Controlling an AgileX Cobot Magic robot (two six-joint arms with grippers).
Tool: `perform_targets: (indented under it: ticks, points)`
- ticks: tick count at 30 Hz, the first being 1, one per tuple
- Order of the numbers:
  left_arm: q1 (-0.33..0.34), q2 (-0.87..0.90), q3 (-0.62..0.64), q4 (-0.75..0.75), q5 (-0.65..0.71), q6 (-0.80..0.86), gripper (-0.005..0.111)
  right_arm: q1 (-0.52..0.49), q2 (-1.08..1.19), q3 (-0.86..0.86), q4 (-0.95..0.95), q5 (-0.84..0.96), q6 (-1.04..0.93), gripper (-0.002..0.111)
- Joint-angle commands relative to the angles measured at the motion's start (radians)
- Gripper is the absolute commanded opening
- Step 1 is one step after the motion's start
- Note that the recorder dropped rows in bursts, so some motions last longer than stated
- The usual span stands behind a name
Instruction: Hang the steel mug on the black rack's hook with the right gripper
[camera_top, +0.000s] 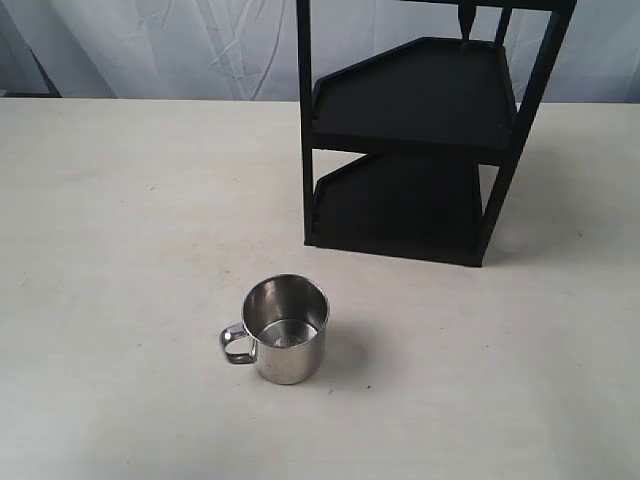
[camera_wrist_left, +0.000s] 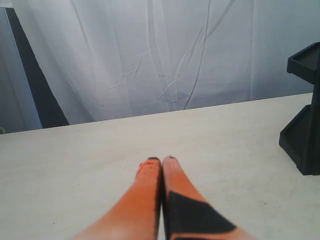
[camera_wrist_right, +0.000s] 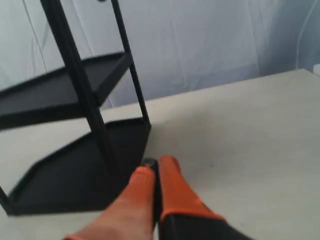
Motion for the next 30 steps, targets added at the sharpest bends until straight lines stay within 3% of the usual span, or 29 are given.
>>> perform_targets:
  ticks: [1, 5, 8, 15, 18, 21, 23, 30]
  points:
    - [-0.005, -0.005, 0.000, 0.001, -0.005, -0.002, 0.002, -0.007, -0.005, 0.002, 0.185, -0.137, -0.004, 0.000]
    - [-0.005, -0.005, 0.000, 0.001, -0.005, -0.002, 0.002, -0.007, -0.005, 0.002, 0.261, -0.281, -0.004, 0.000]
    - [-0.005, -0.005, 0.000, 0.001, -0.005, -0.002, 0.002, -0.007, -0.005, 0.002, 0.426, -0.360, 0.058, 0.000]
    - [-0.005, -0.005, 0.000, 0.001, -0.005, -0.002, 0.002, -0.005, -0.005, 0.002, 0.775, -0.250, 0.245, 0.000]
    - [-0.005, -0.005, 0.000, 0.001, -0.005, -0.002, 0.002, -0.002, -0.005, -0.061, 0.701, -0.123, 0.181, 0.000]
    - [-0.005, -0.005, 0.000, 0.001, -0.005, -0.002, 0.002, -0.002, -0.005, -0.134, 0.528, -0.025, -0.078, 0.000]
    - [-0.005, -0.005, 0.000, 0.001, -0.005, -0.002, 0.002, -0.002, 0.008, -0.164, 0.508, -0.006, -0.154, 0.000]
    - [-0.005, -0.005, 0.000, 0.001, -0.005, -0.002, 0.002, -0.002, 0.344, -0.349, 0.390, 0.212, -0.263, 0.000]
